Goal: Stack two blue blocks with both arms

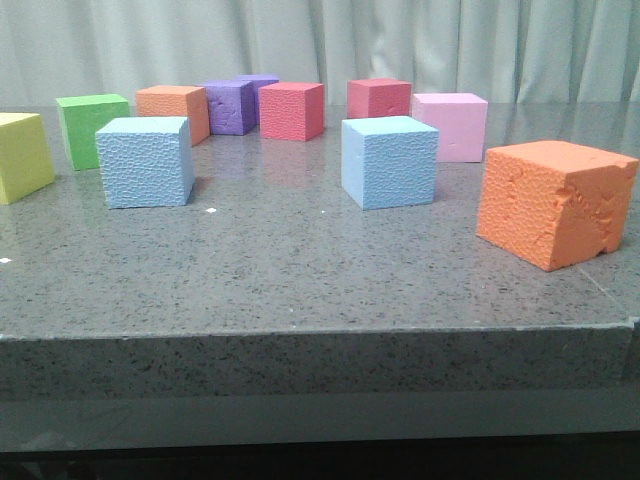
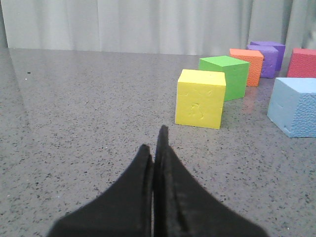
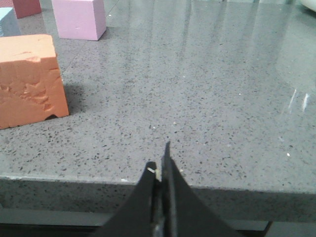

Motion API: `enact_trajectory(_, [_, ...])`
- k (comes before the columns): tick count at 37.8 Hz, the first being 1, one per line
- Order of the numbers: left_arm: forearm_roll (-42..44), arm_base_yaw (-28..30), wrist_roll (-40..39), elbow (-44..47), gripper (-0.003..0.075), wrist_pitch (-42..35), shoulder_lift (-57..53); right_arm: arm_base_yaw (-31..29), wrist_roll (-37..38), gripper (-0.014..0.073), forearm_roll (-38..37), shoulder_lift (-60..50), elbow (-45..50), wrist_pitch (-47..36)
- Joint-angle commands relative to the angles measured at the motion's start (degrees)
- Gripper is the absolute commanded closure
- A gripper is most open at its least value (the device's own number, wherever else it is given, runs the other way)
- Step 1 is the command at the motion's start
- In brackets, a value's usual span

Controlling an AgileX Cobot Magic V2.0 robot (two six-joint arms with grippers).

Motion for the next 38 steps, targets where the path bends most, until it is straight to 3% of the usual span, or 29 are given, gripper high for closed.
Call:
enact_trajectory(1, [-0.36, 0.15, -0.39, 0.05, 0.0741, -5.04, -0.90, -0.38, -0.57, 0.0655, 0.34, -0.80, -0.37, -4.87])
enact_trajectory(18, [-0.01, 0.15, -0.29, 0.05, 0.0741, -5.61, -0.90, -0.38, -0.57, 0.0655, 0.34, -0.80, -0.37, -7.63])
enact_trajectory(33, [-3.47, 0.15, -0.29, 0.05, 0.0741, -19.55, -0.90, -0.38, -0.57, 0.0655, 0.34, -0.80, -0.37, -17.78])
enact_trajectory(38, [-3.47, 0.15, -0.29, 0.05, 0.0741, -20.72, -0.90, -0.38, -0.57, 0.0655, 0.34, -0.80, -0.37, -18.30])
